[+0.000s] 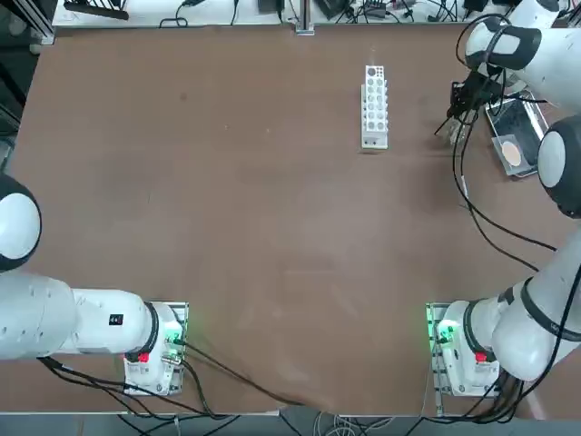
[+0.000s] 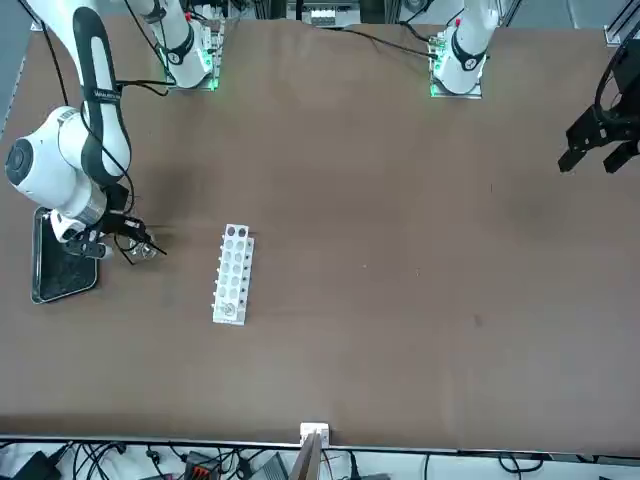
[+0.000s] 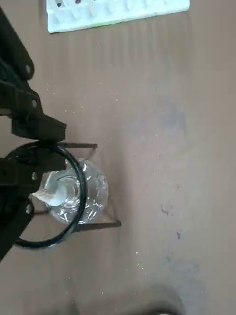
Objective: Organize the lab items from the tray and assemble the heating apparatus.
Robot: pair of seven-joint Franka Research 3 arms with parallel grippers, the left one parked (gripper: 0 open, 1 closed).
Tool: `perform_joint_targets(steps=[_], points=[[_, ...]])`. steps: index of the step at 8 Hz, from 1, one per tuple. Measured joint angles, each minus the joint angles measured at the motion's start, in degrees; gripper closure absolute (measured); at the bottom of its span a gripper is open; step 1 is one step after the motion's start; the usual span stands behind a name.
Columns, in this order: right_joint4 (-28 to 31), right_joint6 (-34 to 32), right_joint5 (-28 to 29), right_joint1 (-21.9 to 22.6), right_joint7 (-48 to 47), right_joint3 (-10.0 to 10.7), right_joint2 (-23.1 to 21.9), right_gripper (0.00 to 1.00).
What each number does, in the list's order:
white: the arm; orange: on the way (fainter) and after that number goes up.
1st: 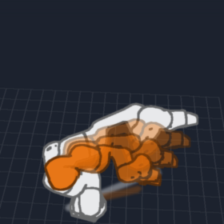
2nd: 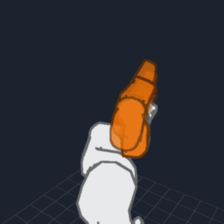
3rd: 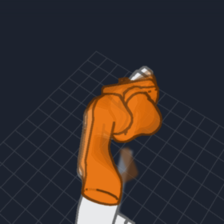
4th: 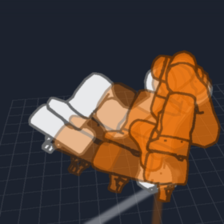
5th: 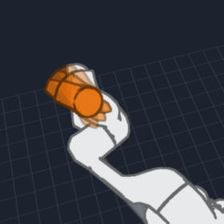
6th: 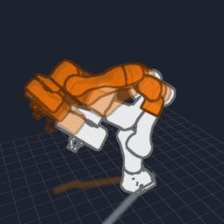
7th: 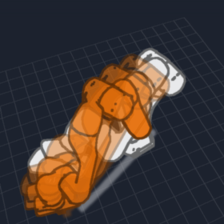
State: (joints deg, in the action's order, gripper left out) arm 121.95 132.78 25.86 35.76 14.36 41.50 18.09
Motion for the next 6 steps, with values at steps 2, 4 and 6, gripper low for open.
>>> perform_joint_targets(steps=[2, 4, 6], points=[[0.0, 0.0, 0.0, 0.0, 0.1, 0.2, 0.2, 0.58], [-0.3, 0.0, 0.0, -0.1, 0.2, 0.3, 0.2, 0.24], [-1.2, -1.0, 0.0, 0.0, 0.2, 0.4, 0.1, 0.0]])
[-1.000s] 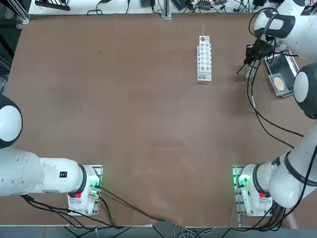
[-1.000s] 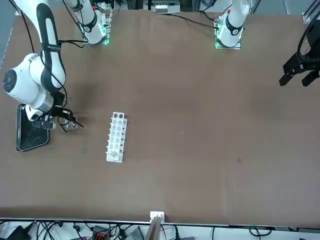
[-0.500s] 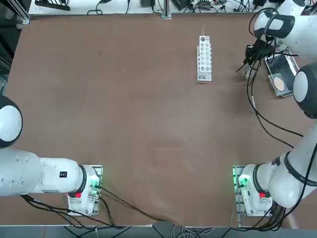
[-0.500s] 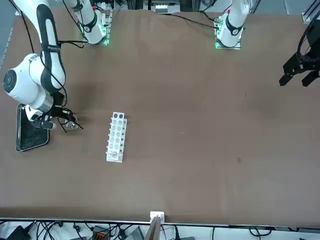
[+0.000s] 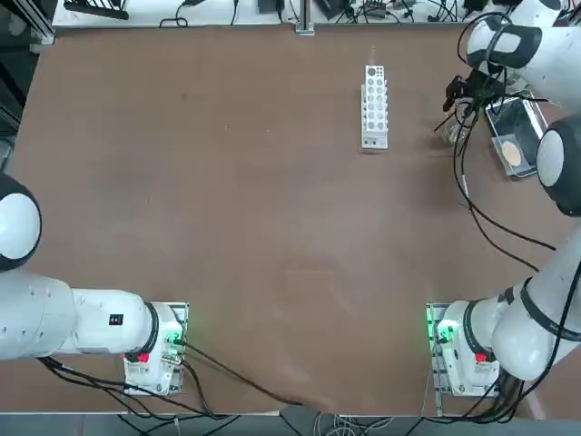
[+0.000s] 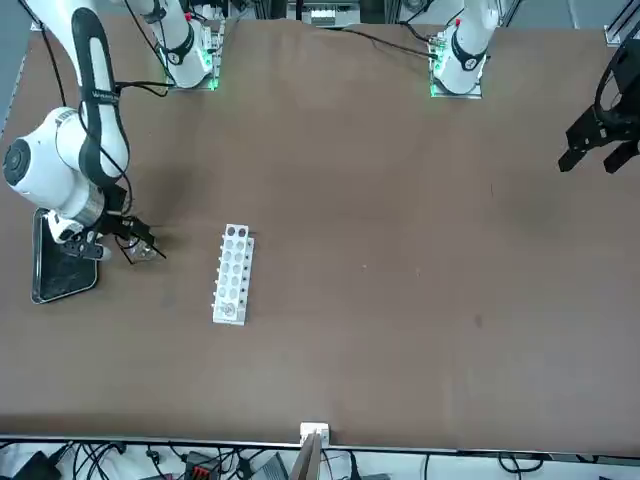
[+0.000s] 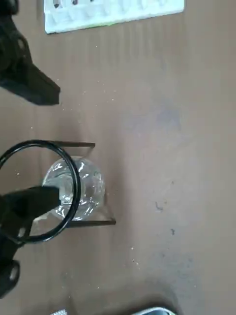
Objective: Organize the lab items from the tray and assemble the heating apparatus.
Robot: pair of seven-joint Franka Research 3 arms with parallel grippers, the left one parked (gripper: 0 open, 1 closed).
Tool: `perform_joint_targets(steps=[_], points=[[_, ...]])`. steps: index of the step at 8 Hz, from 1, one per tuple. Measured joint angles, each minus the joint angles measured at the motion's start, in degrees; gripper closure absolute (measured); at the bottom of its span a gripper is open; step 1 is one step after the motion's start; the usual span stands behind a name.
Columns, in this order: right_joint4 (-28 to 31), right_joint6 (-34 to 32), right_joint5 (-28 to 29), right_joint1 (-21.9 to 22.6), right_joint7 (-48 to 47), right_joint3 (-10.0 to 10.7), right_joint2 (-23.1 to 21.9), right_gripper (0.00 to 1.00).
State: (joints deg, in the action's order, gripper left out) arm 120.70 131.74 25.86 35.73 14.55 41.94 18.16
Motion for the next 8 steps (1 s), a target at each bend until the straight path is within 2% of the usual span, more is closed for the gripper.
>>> perform_joint_targets(steps=[2, 4, 6, 8], points=[[-3.3, -5.0, 0.0, 0.0, 0.0, 0.5, -0.4, 0.0], [-7.7, -11.7, -0.9, 0.0, 0.0, 2.7, -0.9, 0.0], [-11.5, -14.9, -10.2, -0.7, 2.2, 6.1, -1.1, 0.0], [-12.7, -14.7, -18.9, -4.1, 8.3, 6.8, -1.0, 0.0]])
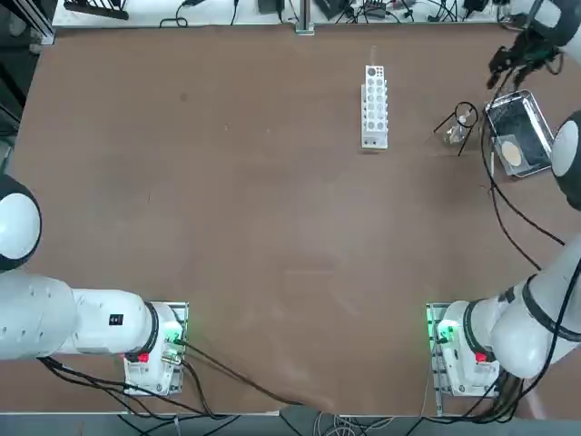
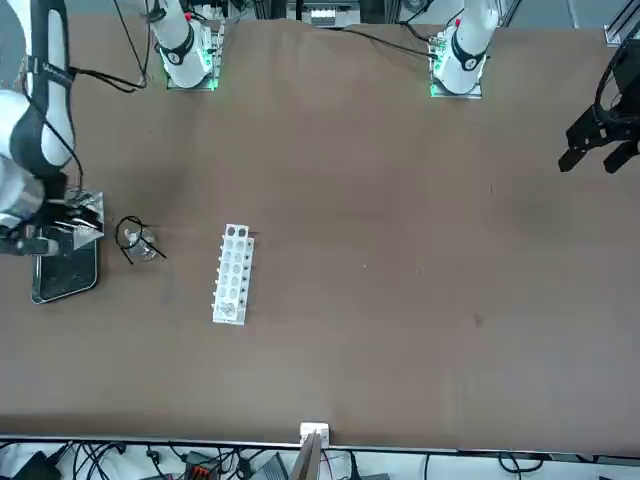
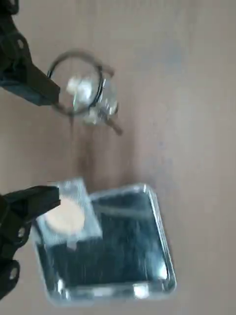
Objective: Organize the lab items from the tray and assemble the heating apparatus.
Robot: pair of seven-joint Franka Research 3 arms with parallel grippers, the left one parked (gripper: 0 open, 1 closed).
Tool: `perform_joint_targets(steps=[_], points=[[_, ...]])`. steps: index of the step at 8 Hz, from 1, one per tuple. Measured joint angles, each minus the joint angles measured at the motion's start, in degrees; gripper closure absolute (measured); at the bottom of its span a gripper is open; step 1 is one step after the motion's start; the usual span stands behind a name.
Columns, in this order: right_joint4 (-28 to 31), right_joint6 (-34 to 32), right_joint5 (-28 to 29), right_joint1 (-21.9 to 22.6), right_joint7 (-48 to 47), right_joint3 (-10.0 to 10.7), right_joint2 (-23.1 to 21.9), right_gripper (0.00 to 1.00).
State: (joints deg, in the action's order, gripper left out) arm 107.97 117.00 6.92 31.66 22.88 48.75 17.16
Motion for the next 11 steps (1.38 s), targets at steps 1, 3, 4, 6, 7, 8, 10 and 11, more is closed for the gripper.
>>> perform_joint_targets(steps=[1, 3, 4, 6, 7, 8, 10, 11], points=[[0.0, 0.6, -2.2, -2.2, 4.9, 0.0, 0.7, 0.0], [0.8, 2.3, -2.9, -7.1, 17.9, 0.0, 3.4, 0.0], [2.7, 5.2, -2.9, -8.9, 23.1, 0.0, 4.3, 0.0], [9.3, 12.0, -2.9, -9.7, 26.8, 0.0, 4.3, 0.0], [11.9, 14.8, -2.9, -9.4, 27.1, -0.2, 3.9, 0.0], [14.3, 18.5, -2.9, -8.8, 28.6, -0.3, 3.2, 0.0], [19.7, 26.0, -2.9, -8.2, 32.2, -0.3, 1.7, 0.0], [21.6, 27.3, -2.9, -7.9, 32.6, -0.3, 1.0, 0.0]])
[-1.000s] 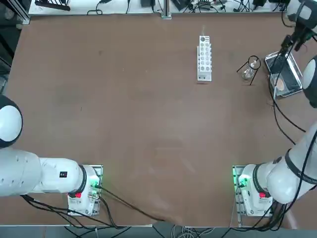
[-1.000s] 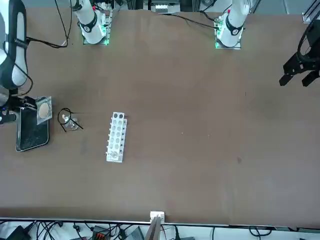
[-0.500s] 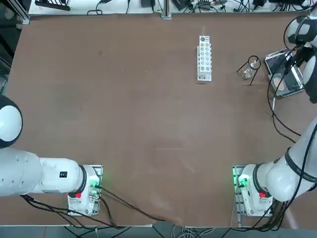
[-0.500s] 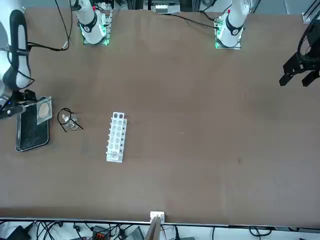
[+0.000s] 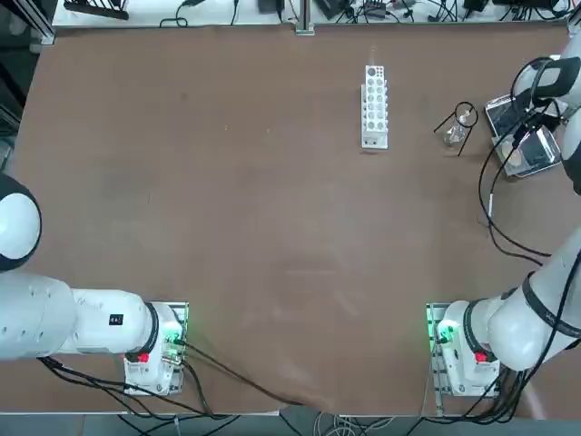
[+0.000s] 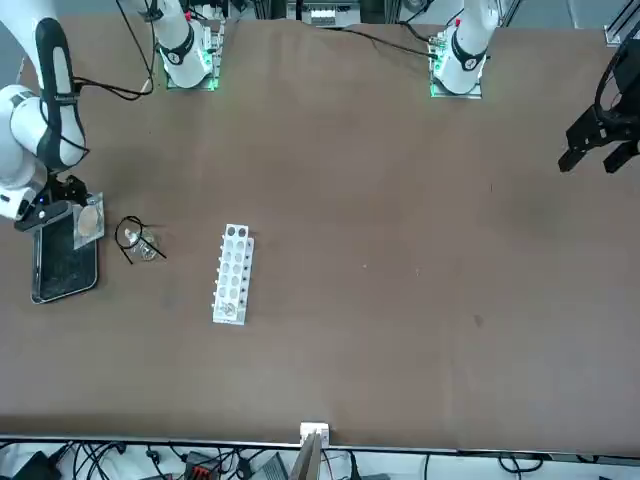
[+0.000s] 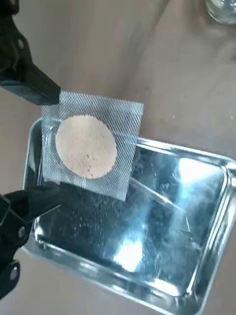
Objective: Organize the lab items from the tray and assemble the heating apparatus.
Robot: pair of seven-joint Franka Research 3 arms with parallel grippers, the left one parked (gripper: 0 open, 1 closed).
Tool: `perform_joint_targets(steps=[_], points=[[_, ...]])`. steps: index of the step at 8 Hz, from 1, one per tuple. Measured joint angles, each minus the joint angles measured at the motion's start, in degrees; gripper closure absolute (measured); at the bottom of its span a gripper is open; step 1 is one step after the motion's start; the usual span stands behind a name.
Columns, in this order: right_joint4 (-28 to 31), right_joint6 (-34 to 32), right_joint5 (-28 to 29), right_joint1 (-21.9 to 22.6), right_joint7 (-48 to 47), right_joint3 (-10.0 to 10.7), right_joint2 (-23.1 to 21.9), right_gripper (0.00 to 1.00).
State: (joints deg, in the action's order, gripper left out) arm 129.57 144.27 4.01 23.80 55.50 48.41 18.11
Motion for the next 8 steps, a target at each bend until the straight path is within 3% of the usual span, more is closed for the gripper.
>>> perform_joint_targets(steps=[2, 5, 8], points=[[2.7, 2.6, 0.0, 1.7, 0.0, -0.2, -0.7, 0.0], [8.7, 12.2, 0.1, 3.3, -6.9, -0.4, -0.5, 0.01], [9.4, 13.0, 0.0, 4.6, -14.9, -0.4, 2.4, 0.01]])
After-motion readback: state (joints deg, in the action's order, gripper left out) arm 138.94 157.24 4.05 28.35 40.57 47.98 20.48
